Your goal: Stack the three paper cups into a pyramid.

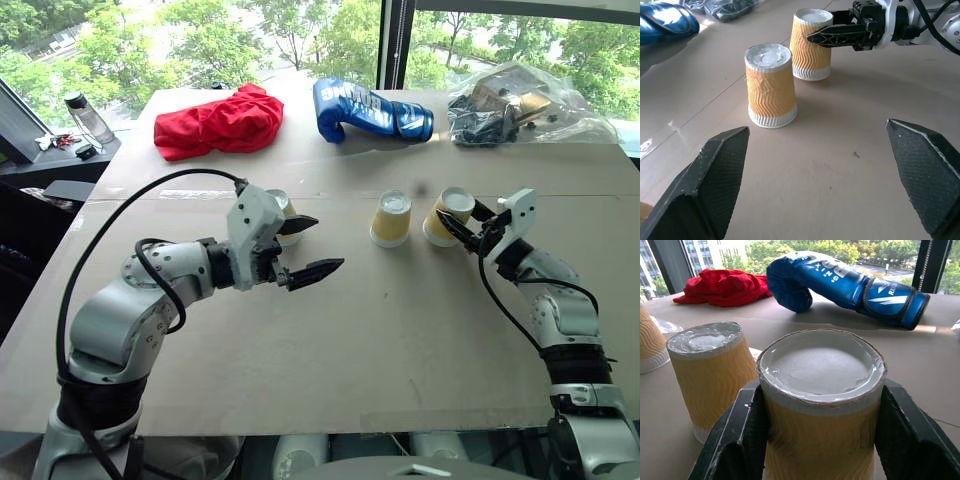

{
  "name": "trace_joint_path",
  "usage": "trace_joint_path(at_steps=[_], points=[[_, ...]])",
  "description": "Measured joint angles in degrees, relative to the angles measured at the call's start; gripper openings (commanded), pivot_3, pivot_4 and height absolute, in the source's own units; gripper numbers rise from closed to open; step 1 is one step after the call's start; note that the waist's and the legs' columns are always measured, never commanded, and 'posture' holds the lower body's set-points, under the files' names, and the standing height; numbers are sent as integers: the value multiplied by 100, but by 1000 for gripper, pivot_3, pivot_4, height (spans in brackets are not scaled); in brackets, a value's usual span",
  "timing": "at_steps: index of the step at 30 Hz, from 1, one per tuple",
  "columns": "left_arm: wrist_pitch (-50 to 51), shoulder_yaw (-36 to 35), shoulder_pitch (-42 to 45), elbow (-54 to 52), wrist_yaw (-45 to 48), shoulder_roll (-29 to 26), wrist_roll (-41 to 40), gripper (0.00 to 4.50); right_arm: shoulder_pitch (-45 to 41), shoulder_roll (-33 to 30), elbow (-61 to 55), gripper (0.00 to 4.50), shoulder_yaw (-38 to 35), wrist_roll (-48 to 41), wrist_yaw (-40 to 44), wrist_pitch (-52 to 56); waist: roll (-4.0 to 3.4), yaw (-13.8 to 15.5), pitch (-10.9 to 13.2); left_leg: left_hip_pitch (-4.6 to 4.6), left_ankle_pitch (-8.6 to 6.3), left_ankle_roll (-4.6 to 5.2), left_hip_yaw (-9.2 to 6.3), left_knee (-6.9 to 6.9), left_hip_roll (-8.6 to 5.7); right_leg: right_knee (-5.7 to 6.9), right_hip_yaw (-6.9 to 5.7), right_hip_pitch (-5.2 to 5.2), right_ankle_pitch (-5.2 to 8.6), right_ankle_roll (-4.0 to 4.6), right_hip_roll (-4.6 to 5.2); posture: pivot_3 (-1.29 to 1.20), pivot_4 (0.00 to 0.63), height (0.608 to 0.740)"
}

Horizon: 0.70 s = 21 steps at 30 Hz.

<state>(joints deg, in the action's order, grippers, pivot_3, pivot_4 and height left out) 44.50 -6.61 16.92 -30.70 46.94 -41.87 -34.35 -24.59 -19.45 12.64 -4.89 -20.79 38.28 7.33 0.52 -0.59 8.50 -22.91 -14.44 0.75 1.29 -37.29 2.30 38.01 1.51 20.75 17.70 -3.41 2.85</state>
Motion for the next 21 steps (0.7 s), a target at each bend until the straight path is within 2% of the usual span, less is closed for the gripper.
trace_joint_path(at_steps=[15,17,21], points=[[-4,-24,-12,-29,-171,-42,-183,4500,-313,234,297,2085,323,245,135,101,3,-35,3,0,0,0,1,5,0,3,0,5,0,0,-2,0,150,740],[-32,-24,-24,-29,-170,-63,-183,4500,-312,234,270,3092,329,245,165,131,3,-37,3,0,-1,1,1,5,0,3,0,5,0,0,-2,0,150,740],[-74,-24,-26,-27,-170,-84,-182,4500,-312,238,263,4448,381,248,181,177,4,-36,4,0,-1,1,1,6,0,3,0,5,0,0,-2,0,150,740]])
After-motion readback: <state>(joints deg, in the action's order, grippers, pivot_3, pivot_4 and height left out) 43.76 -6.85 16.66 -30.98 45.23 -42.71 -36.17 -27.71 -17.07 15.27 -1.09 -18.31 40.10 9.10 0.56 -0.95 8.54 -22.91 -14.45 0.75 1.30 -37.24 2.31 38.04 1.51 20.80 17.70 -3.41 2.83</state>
